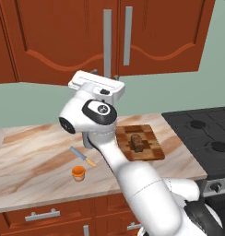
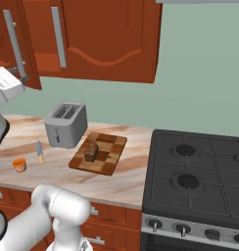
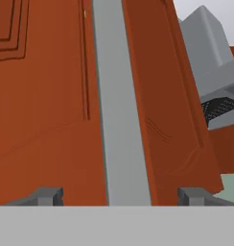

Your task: Pick the bread, place it on the cutting board, pick the jam, place it on the counter, and close the cabinet.

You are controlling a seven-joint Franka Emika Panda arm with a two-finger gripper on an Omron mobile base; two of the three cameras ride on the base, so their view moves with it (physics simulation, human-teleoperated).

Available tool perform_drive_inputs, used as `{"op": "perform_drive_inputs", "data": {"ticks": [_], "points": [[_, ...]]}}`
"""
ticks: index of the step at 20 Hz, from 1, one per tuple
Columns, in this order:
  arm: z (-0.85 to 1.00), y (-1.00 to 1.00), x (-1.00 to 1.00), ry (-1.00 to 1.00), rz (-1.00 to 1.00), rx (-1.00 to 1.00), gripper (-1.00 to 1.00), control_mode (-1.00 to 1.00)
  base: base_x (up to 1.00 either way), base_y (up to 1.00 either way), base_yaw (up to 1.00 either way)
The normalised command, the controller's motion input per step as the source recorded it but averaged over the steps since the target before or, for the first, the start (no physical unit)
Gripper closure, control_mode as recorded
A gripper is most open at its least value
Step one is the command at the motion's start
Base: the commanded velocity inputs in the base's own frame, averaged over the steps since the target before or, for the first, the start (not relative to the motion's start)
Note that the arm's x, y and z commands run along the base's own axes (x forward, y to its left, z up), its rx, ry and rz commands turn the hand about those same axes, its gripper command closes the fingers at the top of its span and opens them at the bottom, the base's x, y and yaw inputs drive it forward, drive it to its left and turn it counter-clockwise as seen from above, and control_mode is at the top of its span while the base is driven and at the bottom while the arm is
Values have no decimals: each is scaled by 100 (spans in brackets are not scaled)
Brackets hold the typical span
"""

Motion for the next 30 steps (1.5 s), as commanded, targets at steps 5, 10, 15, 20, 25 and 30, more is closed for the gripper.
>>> {"op": "perform_drive_inputs", "data": {"ticks": [5,10,15,20,25,30], "points": [[0,-28,35,0,1,0,-100,-100,0,0,0],[0,-24,39,0,1,0,-100,-100,0,0,0],[0,-17,38,0,3,0,-100,-100,0,0,0],[0,-10,40,0,3,0,-100,-100,0,0,0],[0,-11,45,0,3,0,-100,-100,0,0,0],[0,-12,43,0,3,0,-100,-100,0,0,0]]}}
